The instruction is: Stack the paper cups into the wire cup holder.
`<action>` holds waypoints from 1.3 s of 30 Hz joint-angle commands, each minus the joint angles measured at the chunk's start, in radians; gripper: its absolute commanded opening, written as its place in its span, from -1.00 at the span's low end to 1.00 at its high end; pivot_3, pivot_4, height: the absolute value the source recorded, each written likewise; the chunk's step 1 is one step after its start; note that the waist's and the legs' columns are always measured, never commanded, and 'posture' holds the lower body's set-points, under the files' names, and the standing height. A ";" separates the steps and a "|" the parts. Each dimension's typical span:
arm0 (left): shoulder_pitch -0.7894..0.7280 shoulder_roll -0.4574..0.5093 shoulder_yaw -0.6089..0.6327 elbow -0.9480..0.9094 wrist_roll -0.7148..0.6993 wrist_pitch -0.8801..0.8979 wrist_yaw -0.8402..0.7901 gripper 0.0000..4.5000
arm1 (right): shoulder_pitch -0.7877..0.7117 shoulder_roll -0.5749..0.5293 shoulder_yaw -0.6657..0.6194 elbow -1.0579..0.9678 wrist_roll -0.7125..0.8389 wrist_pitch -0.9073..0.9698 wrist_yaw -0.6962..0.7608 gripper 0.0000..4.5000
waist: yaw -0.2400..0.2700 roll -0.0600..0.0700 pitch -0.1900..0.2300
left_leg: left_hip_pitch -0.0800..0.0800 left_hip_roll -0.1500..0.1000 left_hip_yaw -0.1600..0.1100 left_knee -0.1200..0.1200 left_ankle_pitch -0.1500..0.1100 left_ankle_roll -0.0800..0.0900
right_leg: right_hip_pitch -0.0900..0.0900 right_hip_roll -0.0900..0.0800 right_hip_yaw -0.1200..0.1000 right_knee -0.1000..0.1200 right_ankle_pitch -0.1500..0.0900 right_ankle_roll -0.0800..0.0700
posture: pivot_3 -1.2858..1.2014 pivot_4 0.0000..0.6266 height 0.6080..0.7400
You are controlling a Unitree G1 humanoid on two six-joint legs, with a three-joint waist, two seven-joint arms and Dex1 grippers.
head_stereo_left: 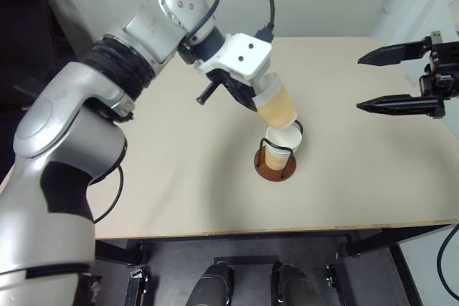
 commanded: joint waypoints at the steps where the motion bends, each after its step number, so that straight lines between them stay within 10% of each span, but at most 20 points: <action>1: -0.045 -0.005 0.026 0.013 0.004 -0.013 -0.028 -0.98 | -0.023 -0.010 -0.018 -0.012 -0.006 -0.011 0.003 0.99 | 0.001 0.000 0.000 | 0.000 0.000 0.000 0.000 0.000 0.000 | 0.000 0.000 0.000 0.000 0.000 0.000 | 0.03 -0.52 1.00; 39: -0.053 -0.129 -0.026 0.065 0.042 -0.076 -0.028 -0.98 | -0.043 -0.090 -0.012 -0.030 0.003 0.070 0.045 0.99 | 0.004 0.001 0.000 | 0.000 0.000 0.001 0.000 -0.002 0.000 | 0.003 -0.001 0.001 -0.007 0.001 0.003 | 0.03 -0.52 1.00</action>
